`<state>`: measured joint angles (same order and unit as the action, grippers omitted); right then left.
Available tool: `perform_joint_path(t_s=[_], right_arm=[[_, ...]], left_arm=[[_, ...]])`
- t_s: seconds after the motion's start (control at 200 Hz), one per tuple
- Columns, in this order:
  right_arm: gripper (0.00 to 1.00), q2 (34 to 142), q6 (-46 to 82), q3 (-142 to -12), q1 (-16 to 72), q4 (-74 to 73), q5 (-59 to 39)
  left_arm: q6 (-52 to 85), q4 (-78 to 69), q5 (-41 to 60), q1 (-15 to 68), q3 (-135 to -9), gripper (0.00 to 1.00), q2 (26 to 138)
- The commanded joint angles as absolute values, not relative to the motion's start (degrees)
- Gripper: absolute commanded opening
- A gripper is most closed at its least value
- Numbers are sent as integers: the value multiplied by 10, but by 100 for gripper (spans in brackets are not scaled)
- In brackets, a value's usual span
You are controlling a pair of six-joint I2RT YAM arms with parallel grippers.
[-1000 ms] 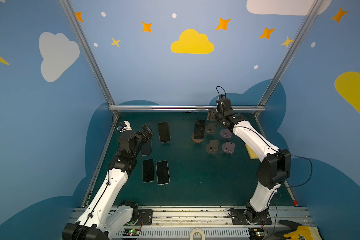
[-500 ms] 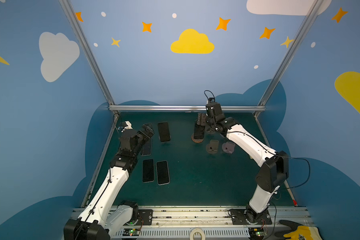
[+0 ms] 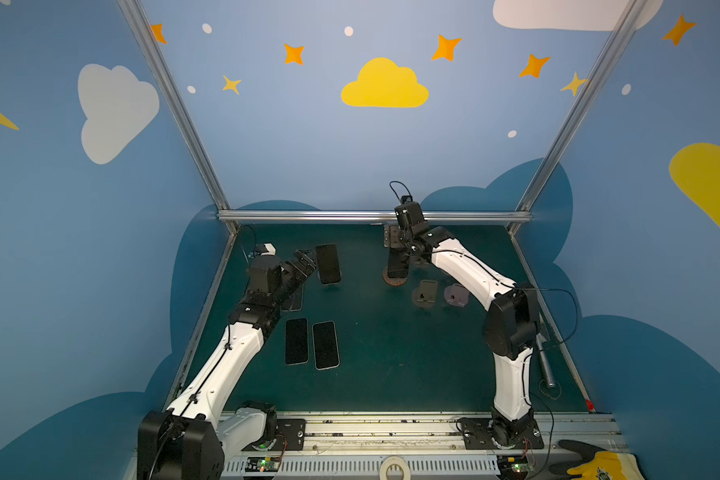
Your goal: Remove the phone from the phone stand
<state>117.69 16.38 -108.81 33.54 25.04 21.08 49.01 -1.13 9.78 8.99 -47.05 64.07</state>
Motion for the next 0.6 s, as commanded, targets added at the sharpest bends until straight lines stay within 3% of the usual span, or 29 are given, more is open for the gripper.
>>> perform_joint_path(t_s=[0.0,0.596], right_arm=[[89,1197,153,-1129,335,257,219],[89,1220,190,-1119,326,266,217]], left_arm=[[496,-27,112,86,-486,100,643],[506,-41,130,75,-483,100,641]])
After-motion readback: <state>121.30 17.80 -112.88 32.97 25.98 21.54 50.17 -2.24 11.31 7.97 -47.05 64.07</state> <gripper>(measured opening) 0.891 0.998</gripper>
